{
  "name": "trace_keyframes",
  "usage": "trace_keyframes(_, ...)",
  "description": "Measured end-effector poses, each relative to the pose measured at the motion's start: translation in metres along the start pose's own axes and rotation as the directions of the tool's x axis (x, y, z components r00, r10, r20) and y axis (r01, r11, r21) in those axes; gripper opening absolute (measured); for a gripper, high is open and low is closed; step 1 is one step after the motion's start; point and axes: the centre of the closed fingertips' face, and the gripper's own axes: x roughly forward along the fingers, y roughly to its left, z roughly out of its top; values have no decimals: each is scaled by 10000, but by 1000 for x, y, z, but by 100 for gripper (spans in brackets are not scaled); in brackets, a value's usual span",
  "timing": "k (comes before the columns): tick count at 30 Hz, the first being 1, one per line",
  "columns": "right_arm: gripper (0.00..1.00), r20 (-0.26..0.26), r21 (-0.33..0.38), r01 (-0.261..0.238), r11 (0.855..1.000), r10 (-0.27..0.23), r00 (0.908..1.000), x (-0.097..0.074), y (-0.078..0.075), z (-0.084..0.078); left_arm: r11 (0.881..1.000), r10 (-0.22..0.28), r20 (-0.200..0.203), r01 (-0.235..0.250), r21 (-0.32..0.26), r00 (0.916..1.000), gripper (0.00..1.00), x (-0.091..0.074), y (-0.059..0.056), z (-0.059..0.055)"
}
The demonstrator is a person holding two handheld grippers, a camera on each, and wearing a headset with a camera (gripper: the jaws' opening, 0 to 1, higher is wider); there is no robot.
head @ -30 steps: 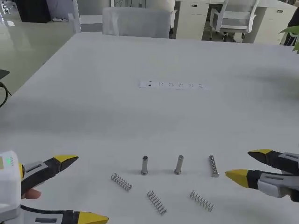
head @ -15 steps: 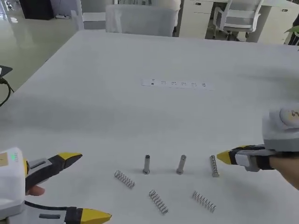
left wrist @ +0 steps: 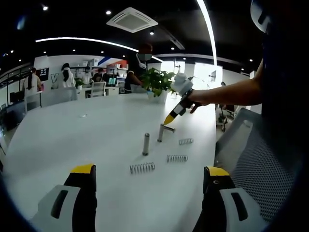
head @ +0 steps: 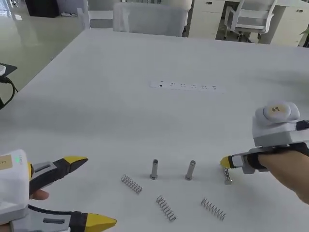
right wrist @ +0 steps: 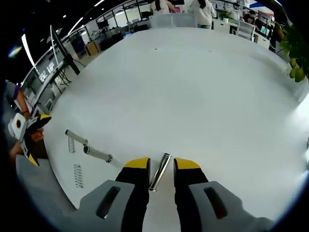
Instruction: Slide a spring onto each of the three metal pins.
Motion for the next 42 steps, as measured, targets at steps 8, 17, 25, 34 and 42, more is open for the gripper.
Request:
trace_keyframes(8, 12, -707, -27, 565, 9984, -565, 9959, 6, 0, -3, 10000, -76, 34, 76, -28, 10000, 89, 2, 0, -1)
trace_keyframes(17, 8, -1173, -256, 836, 9962, -861, 9894, 12, 2, -12, 10000, -73, 62, 73, -41, 10000, 88, 0, 1, -1)
trace_keyframes(25, 7, -1287, -223, 947, 9953, -968, 9870, 10, 4, -16, 9999, -142, -9, 142, -37, 9999, 88, 1, 0, -4)
trace_keyframes(34, 5, -1329, -646, 1012, 9928, -1091, 9851, 9, 3, -16, 9999, -164, 43, 164, -30, 9999, 88, 2, 0, -2)
trace_keyframes(42, 5, -877, -753, 827, 9937, -892, 9921, 6, 2, -4, 9999, -128, 46, 128, -29, 9999, 88, 1, 1, -2)
